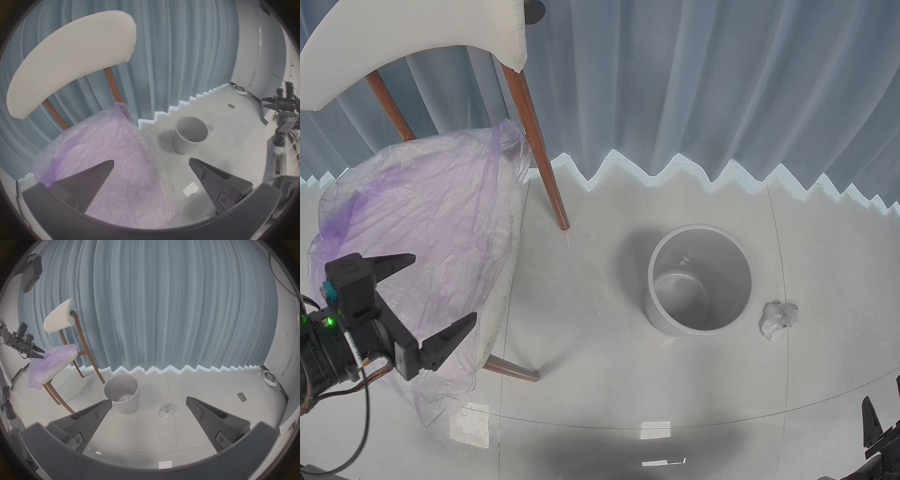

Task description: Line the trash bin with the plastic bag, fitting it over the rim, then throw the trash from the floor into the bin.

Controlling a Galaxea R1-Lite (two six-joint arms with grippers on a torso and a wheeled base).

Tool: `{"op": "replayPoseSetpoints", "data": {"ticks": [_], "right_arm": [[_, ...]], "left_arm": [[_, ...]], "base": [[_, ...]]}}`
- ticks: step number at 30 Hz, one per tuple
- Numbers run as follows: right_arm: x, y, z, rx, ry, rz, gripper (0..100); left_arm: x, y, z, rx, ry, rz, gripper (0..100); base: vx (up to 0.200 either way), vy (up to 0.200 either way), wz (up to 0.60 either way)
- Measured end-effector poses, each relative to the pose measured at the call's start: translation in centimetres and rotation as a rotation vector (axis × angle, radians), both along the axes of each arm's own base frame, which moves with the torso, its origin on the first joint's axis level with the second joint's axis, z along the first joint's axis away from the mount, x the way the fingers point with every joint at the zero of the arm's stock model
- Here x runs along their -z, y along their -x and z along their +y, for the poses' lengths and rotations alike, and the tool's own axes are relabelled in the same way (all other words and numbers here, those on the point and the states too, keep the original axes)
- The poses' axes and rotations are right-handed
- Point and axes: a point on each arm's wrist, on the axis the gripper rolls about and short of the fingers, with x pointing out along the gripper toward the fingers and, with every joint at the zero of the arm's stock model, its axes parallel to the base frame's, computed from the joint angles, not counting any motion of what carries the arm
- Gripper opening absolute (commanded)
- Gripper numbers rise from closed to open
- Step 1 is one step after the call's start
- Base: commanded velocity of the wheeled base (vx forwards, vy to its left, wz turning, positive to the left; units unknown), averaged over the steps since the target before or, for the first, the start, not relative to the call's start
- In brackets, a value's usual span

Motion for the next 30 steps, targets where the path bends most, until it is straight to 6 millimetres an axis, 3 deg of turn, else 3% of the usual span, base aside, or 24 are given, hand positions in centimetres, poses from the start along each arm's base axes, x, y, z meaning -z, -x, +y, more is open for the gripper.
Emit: {"op": "replayPoseSetpoints", "data": {"ticks": [15, 23, 30], "right_arm": [[0.0, 0.0, 0.0, 0.001, -0.001, 0.000, 100], [0.0, 0.0, 0.0, 0.001, -0.002, 0.000, 100], [0.0, 0.0, 0.0, 0.001, -0.001, 0.000, 100]], "left_arm": [[0.8, -3.0, -5.6, -0.292, 0.022, 0.005, 100], [1.5, -4.9, -7.1, -0.406, -0.035, 0.005, 100], [2.6, -6.4, -7.1, -0.473, -0.080, 0.025, 100]], "base": [[0.000, 0.000, 0.00], [0.000, 0.000, 0.00], [0.000, 0.000, 0.00]]}}
